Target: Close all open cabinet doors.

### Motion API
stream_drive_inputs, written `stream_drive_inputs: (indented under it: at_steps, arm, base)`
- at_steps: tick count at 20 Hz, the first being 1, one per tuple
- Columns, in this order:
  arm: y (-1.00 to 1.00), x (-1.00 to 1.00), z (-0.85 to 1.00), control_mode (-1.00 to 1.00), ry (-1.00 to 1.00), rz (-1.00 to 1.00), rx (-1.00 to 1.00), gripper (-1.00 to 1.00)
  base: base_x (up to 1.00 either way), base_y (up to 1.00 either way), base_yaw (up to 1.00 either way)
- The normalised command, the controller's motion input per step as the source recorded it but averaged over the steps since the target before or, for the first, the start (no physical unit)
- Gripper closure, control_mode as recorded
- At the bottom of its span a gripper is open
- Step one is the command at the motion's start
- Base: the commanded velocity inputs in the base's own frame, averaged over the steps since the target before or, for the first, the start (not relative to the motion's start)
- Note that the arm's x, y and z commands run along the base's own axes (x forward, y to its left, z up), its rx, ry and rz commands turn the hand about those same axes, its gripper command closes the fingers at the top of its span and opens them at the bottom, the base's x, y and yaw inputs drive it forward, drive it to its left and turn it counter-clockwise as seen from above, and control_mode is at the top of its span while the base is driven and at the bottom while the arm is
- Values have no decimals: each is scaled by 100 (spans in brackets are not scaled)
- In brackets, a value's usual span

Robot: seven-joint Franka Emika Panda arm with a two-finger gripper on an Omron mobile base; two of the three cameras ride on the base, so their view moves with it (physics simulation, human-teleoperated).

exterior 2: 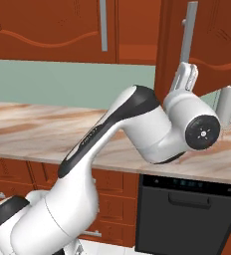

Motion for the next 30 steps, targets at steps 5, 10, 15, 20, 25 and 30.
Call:
stream_drive_inputs:
  at_steps: [5, 10, 15, 20, 25, 30]
  arm:
    - [38, 63, -9, -100, 0, 11, 0, -100]
    - [34, 67, -7, -100, 0, 13, 0, -100]
    - [32, 71, -5, -100, 0, 14, 0, -100]
    - [35, 78, -5, -100, 0, 12, 0, -100]
    - [33, 80, 0, -100, 0, 10, 0, -100]
    - [31, 82, 0, -100, 1, 10, 0, -100]
  base:
    - [0, 0, 0]
    - [0, 0, 0]
    - [0, 0, 0]
    - [0, 0, 0]
    - [0, 0, 0]
    - [0, 0, 0]
